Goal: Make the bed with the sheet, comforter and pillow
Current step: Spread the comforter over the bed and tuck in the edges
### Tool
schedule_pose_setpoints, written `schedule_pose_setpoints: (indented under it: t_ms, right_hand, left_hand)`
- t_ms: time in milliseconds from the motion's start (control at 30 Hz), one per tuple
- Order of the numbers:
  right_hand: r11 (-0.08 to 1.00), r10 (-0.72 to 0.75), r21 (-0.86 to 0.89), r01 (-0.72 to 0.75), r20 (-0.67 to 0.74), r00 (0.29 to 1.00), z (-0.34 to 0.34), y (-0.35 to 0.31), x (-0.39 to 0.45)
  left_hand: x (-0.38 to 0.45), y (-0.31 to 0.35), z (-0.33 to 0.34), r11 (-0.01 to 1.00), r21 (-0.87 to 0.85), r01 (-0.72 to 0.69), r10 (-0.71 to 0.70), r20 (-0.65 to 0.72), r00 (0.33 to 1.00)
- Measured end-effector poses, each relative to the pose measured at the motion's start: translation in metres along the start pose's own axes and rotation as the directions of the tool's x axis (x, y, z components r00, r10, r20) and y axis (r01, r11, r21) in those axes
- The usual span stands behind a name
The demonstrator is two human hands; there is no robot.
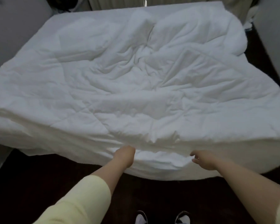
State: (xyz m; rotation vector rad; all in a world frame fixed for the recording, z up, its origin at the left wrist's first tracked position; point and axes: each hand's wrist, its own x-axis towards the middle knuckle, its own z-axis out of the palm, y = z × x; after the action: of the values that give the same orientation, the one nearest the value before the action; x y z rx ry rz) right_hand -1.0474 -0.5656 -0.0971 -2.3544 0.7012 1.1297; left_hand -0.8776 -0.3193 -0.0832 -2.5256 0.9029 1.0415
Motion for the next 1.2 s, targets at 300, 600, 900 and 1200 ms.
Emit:
schedule_pose_setpoints:
  t_ms: [300,600,900,1200]
  right_hand:
    - [0.957,0.113,0.284,-0.057,-0.184,0.976,-0.060,0.158,-0.132]
    - [0.818,0.378,0.568,-0.092,-0.410,0.830,-0.148,0.401,-0.258]
    - [0.876,0.224,0.482,0.023,-0.448,0.865,-0.280,0.480,-0.209]
    - [0.946,0.171,0.325,-0.007,-0.479,0.861,-0.487,0.581,-0.134]
  left_hand:
    - [-0.042,0.224,-0.110,0.918,-0.340,-0.206,0.147,-0.189,0.971]
    - [-0.090,0.536,-0.184,0.698,-0.583,-0.415,0.298,-0.290,0.909]
    - [-0.005,0.631,-0.293,0.552,-0.731,-0.402,0.207,-0.348,0.915]
    - [0.120,0.699,-0.430,0.504,-0.819,-0.272,0.052,-0.286,0.957]
